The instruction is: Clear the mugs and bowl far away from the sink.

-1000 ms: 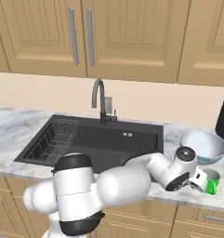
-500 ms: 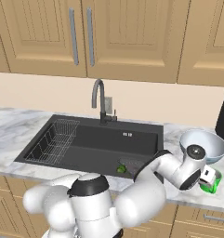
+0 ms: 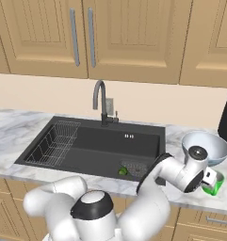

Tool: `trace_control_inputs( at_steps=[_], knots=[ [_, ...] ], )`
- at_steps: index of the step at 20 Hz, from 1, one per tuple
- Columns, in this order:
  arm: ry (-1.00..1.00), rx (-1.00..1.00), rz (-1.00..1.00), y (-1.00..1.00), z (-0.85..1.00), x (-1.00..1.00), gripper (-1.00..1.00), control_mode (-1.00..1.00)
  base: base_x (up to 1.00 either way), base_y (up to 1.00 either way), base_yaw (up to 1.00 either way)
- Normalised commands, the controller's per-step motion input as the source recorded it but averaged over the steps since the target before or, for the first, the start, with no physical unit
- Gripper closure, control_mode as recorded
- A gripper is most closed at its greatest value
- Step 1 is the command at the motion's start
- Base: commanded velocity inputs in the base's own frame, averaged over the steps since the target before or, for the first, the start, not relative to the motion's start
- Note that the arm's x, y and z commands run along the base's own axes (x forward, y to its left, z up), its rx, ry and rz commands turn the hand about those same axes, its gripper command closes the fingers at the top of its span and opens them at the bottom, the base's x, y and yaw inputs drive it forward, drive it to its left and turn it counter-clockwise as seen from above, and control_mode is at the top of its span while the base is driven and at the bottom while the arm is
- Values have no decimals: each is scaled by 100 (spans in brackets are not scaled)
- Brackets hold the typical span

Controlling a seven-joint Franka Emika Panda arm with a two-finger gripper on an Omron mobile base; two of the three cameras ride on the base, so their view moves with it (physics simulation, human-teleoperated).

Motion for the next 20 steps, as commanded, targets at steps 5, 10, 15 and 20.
trace_control_inputs(
  at_steps=[5, 10, 15, 20],
  knots=[
    [0, 0, 0, 54, -40, 0, 100, -100, 0, 0, 0],
    [0, 0, 0, 35, -1, -1, 100, -100, 0, 0, 0],
    [0, 0, 1, 18, 34, -29, 100, -100, 0, 0, 0],
    [0, -3, 2, 32, 90, -44, 100, -100, 0, 0, 0]
  ],
)
